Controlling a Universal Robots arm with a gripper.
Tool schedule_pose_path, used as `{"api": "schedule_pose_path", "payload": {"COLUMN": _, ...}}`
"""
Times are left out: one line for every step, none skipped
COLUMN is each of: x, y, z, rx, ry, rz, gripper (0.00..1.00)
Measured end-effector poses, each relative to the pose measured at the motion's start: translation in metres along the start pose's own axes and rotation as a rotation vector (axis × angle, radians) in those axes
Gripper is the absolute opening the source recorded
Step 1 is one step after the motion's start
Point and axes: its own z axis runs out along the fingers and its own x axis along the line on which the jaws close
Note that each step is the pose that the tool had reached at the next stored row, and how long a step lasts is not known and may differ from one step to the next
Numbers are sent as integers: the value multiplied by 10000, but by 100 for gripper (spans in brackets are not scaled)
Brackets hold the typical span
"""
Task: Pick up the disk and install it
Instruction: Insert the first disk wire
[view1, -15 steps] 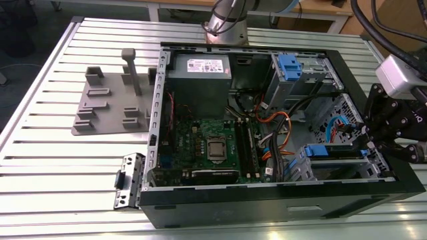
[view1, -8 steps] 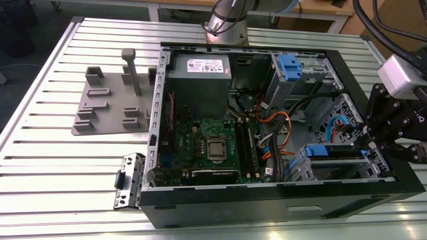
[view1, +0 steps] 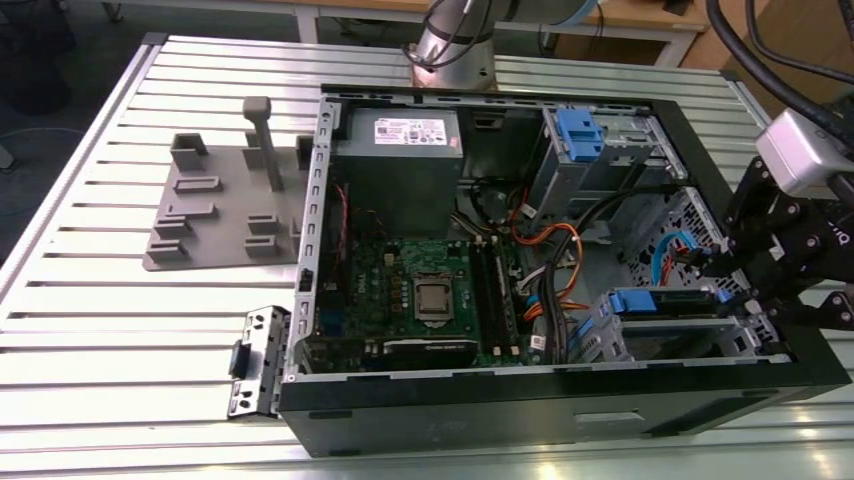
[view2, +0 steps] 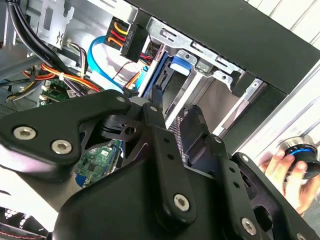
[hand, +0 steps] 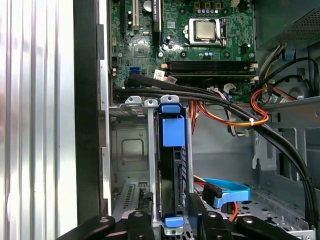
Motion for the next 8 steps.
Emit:
{"api": "schedule_pose_path", "payload": {"x": 0, "y": 0, "z": 0, "rx": 0, "ry": 0, "rz": 0, "gripper": 41}}
{"api": "schedule_pose_path", "payload": {"x": 0, "y": -1, "z": 0, "rx": 0, "ry": 0, "rz": -1, "gripper": 41}}
{"api": "schedule_pose_path", "payload": {"x": 0, "y": -4, "z": 0, "rx": 0, "ry": 0, "rz": -1, "gripper": 41}}
{"api": "schedule_pose_path", "payload": {"x": 0, "y": -11, "z": 0, "rx": 0, "ry": 1, "rz": -3, "gripper": 41}}
{"api": "schedule_pose_path", "payload": {"x": 0, "y": -23, "z": -1, "rx": 0, "ry": 0, "rz": -2, "gripper": 41}}
{"api": "schedule_pose_path", "payload": {"x": -1, "y": -41, "z": -1, "rx": 0, "ry": 0, "rz": 0, "gripper": 41}}
{"api": "schedule_pose_path", "payload": {"x": -1, "y": -56, "z": -2, "rx": 0, "ry": 2, "rz": -1, "gripper": 41}}
{"api": "schedule_pose_path", "payload": {"x": -2, "y": -68, "z": -3, "rx": 0, "ry": 0, "rz": -1, "gripper": 41}}
